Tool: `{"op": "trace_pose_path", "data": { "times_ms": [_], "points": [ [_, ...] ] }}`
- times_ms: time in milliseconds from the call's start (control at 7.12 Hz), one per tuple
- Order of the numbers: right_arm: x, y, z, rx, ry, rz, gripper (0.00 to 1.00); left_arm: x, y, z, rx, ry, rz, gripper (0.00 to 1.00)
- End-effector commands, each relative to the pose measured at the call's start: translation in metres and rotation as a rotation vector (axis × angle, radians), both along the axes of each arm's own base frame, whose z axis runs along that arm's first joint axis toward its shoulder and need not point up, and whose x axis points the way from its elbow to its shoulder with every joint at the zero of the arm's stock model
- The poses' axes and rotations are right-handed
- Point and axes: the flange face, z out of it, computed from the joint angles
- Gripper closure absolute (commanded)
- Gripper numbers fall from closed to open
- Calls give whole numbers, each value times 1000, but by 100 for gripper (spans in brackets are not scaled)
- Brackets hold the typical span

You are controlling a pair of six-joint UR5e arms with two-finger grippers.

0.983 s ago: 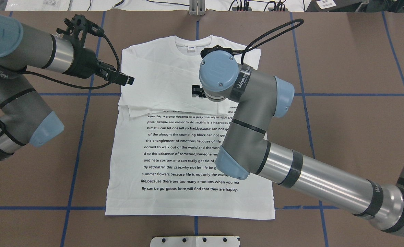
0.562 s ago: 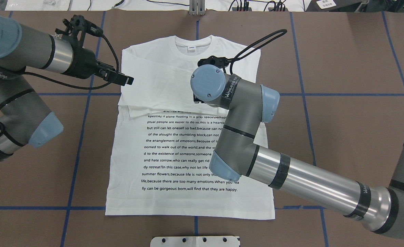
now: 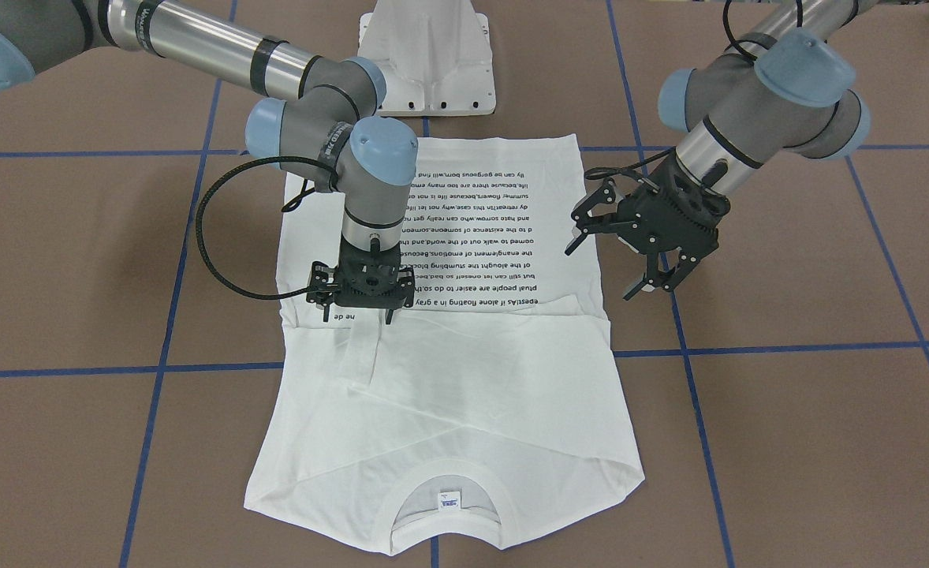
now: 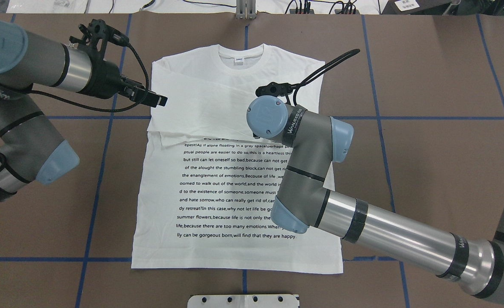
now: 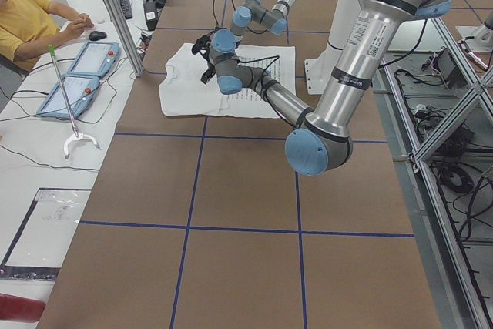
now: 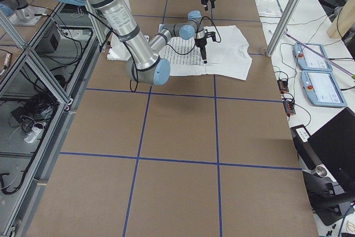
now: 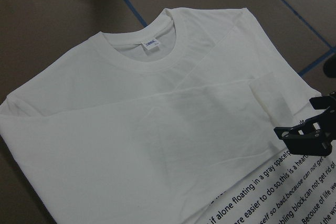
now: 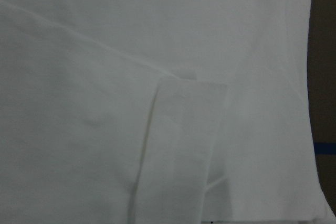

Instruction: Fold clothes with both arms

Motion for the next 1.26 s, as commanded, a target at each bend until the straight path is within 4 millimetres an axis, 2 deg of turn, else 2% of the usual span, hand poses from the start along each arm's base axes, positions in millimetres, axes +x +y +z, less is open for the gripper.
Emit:
{"op": "trace_pose_path", "data": {
  "times_ms": [0,140,281,562,702,983,1123],
  "points": [
    [0,5,18,-6,26,-8,0,1,0,1,0,0,2,0],
    [9,2,28,10,55,-44,0,1,0,1,0,0,2,0],
    [29,-2,39,14,99,-71,0,2,1,1,-1,-1,4,0],
    [78,2,40,35,130,-108,0,4,1,1,-7,2,3,0],
    [87,2,38,39,132,-107,0,4,1,1,-10,3,2,0],
    [100,7,68,27,159,-108,0,3,1,0,-9,4,2,0],
    [119,8,45,63,124,-117,0,4,2,-1,-9,5,4,0]
  ]
}}
